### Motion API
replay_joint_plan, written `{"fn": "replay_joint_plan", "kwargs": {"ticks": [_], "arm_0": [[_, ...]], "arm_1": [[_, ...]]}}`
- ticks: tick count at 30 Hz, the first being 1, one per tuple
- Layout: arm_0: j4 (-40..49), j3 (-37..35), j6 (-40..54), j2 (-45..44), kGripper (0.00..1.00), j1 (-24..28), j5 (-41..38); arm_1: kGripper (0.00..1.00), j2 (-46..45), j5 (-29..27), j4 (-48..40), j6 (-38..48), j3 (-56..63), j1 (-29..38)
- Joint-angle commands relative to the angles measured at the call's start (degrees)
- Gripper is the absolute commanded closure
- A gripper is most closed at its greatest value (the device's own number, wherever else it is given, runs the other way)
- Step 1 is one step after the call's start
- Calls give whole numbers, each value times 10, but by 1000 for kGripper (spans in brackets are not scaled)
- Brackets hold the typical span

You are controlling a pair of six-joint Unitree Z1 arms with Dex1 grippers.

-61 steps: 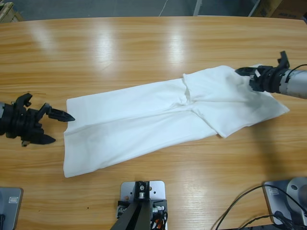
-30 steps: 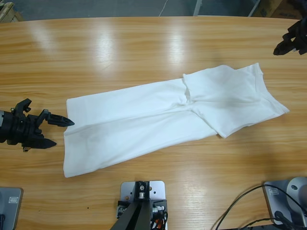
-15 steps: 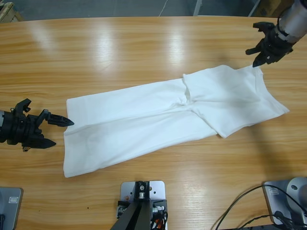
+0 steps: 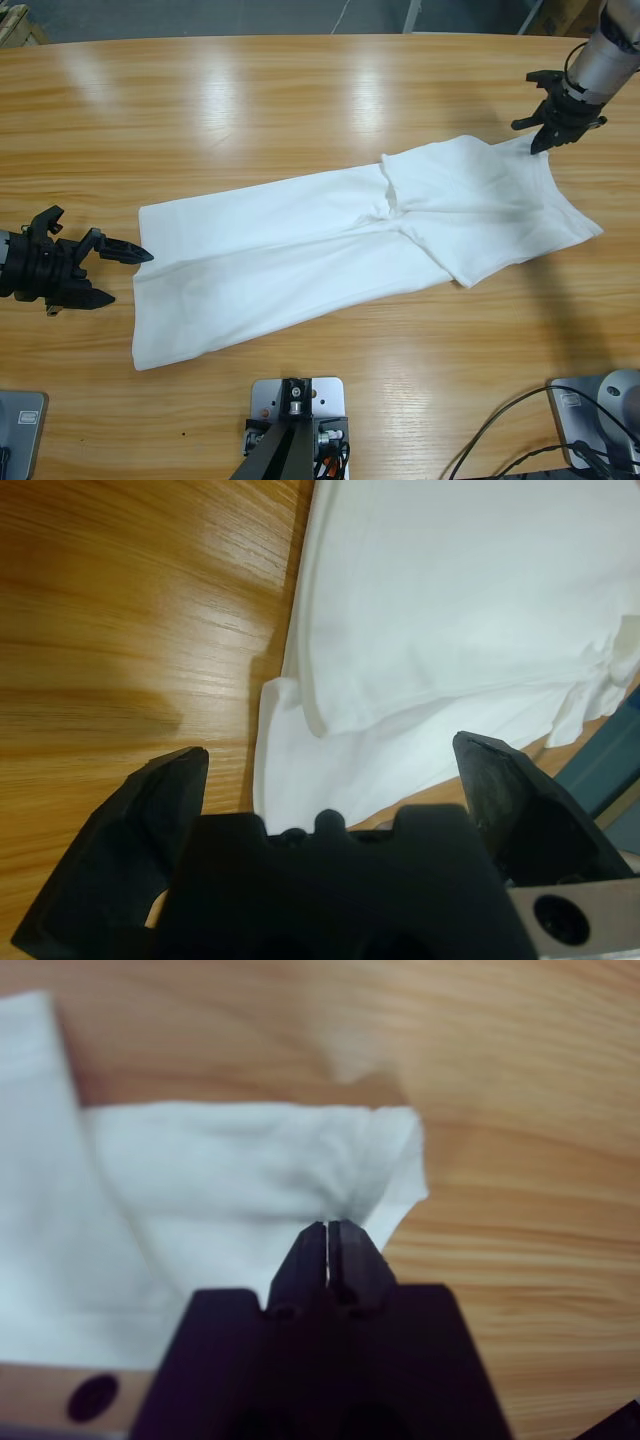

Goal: Fold clothes

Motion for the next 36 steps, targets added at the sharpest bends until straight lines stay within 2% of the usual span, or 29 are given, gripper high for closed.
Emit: {"fn": "replay_joint_plan", "kwargs": {"ticks": [1, 7, 11, 12, 13, 14, 15, 20, 25, 30, 34, 36], "arm_0": [[16, 9, 1, 1, 46, 6, 8], [20, 10, 6, -1, 46, 6, 11], [15, -1, 8, 3, 46, 6, 19], [11, -4, 8, 5, 46, 6, 22], [5, -4, 8, 8, 46, 6, 22], [-3, -3, 9, 11, 47, 6, 22], [-13, -1, 10, 14, 53, 6, 22], [-100, 22, 23, 73, 81, 6, 8], [-176, 53, 25, 130, 96, 6, -8], [-168, 64, 20, 119, 141, 6, -30], [-56, 41, 27, 68, 144, 6, -29], [-44, 36, 34, 72, 142, 7, -27]], "arm_1": [[1000, 63, -24, -15, -2, -25, -25], [1000, 76, -31, -14, 7, -41, -30], [1000, -23, -57, -14, 23, -1, -30], [647, -58, -53, -14, 37, 12, -30], [229, -94, -48, -10, 45, 22, -23], [119, -143, -47, -1, 56, 36, -8], [50, -186, -38, 3, 61, 48, 7], [46, -371, -26, 63, 95, 101, 115], [46, -427, -24, 67, 120, 161, 134], [46, -415, -25, 62, 123, 150, 134], [46, -397, -26, 60, 124, 135, 139], [46, -392, -26, 57, 124, 135, 140]]}}
